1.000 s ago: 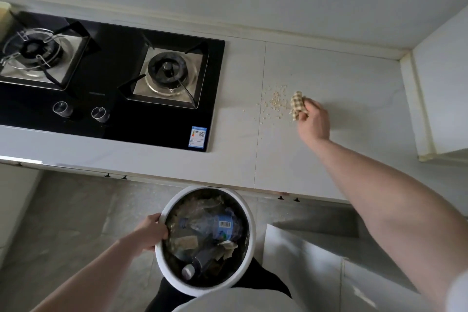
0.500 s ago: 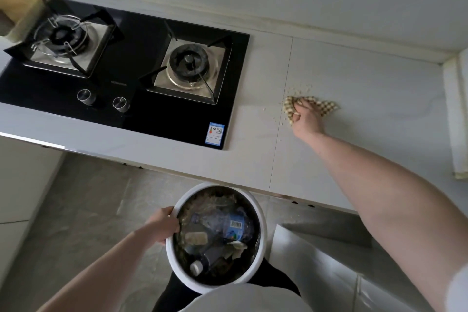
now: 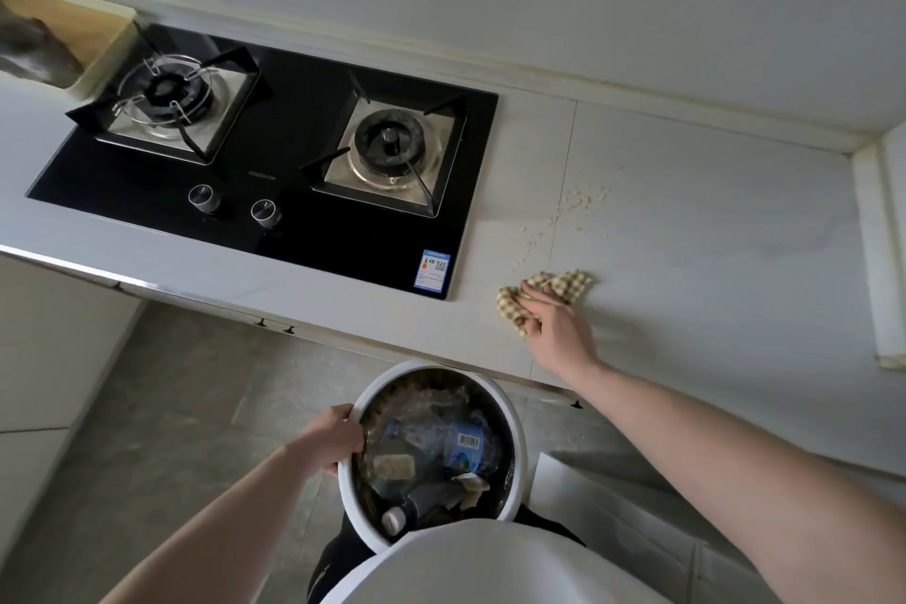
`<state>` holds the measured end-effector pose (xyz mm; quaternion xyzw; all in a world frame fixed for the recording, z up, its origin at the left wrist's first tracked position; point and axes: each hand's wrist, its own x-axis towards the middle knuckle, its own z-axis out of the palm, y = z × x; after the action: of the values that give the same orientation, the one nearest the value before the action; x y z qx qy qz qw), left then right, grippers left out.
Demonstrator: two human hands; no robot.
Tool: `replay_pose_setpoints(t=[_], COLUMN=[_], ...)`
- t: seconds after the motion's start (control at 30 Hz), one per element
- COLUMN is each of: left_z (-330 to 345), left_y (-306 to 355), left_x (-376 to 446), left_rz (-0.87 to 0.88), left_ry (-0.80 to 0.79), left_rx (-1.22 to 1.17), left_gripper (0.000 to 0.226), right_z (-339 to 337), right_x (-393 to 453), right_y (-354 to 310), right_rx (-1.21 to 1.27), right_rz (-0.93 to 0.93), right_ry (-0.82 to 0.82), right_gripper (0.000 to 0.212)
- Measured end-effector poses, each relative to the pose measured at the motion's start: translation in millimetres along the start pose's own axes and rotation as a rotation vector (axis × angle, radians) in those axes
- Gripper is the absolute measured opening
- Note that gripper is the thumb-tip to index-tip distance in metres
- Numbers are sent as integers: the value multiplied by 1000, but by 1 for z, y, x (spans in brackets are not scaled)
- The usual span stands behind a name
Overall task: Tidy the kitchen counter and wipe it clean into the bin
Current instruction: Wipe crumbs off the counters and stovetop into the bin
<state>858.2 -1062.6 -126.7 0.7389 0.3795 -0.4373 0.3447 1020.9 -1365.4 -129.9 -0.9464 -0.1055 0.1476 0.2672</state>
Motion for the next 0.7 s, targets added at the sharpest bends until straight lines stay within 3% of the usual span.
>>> replay_pose_setpoints(t=[0.3, 0.5, 0.7], left_z=[0, -2, -3], left_y=[0, -2, -5], left_x=[-7, -6, 2], left_rz=[34, 59, 73], left_ry=[-26, -16, 2], left_rx=[-12, 2, 3], left_gripper=[44, 41, 40], right_z=[67, 37, -36], right_x=[-95, -76, -1], right_y=[-66, -73, -46], right_rx=[151, 372, 324], right_rz=[-92, -46, 22], right_ry=[-290, -151, 188], right_gripper=[47, 36, 34])
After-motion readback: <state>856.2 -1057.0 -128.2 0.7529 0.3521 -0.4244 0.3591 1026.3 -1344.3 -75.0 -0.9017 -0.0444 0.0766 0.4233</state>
